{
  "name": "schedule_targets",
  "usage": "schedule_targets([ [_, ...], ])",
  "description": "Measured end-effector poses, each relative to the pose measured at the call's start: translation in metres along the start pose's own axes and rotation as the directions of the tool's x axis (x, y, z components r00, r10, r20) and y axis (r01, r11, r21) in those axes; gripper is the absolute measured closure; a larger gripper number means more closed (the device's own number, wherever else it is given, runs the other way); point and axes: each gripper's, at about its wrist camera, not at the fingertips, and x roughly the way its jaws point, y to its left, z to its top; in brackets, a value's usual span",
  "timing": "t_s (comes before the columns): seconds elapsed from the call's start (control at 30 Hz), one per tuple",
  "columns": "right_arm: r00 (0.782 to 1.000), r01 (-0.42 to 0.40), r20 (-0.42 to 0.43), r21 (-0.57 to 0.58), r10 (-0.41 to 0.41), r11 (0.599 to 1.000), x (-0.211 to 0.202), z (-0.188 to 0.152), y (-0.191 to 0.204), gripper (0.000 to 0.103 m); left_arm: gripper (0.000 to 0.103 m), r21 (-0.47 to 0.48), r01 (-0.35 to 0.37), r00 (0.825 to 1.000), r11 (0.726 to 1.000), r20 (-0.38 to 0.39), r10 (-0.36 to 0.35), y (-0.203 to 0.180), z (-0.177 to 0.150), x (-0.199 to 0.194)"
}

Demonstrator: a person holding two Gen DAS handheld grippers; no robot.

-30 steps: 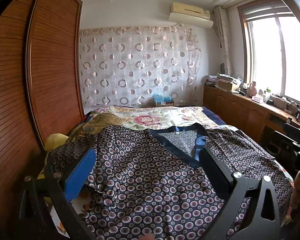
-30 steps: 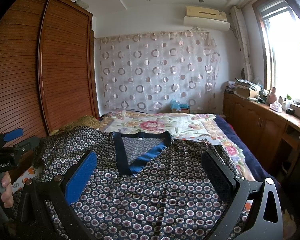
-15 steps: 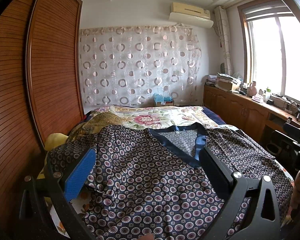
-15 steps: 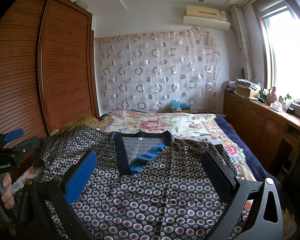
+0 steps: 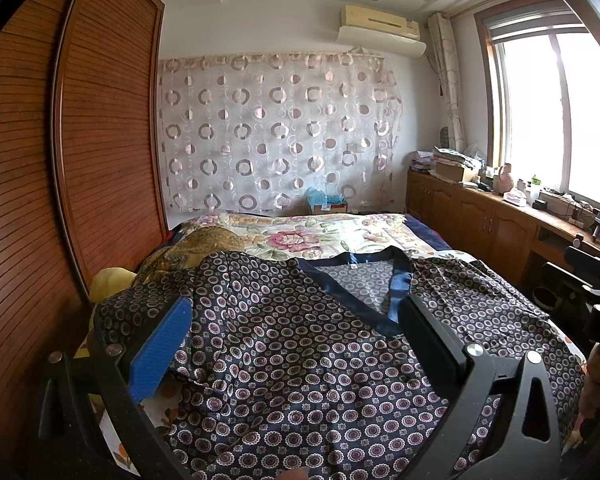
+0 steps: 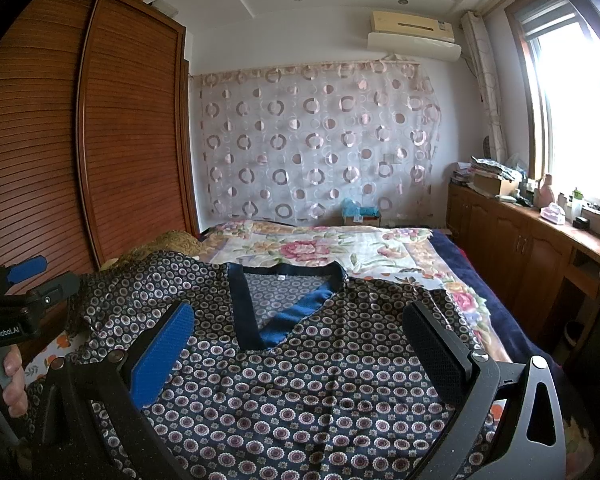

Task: Fold small clothes

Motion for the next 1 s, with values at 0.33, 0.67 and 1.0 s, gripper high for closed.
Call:
schedule_targets([
  [0.33,1.0,-0.001,0.0,-0.002,0.001,1.0,0.0,0.0,0.0,0.0,0.0,0.0,0.007,1.0,1.0,0.01,-0.007,0.0,0.009,-0.01],
  [0.67,1.0,-0.002,0.004,-0.002,0.002,1.0,0.0,0.001,0.0,0.0,0.0,0.001,0.006,1.0,1.0,0.011,-0.006,-0.001,0.009,-0.011],
  [1.0,1.0,-0.022,-0.012,-0.006,0.021,1.0,0.004,-0.002,-0.001,0.0,0.0,-0.006,0.02,1.0,1.0,-0.021,-0.02,0.013,0.005,-0.002],
])
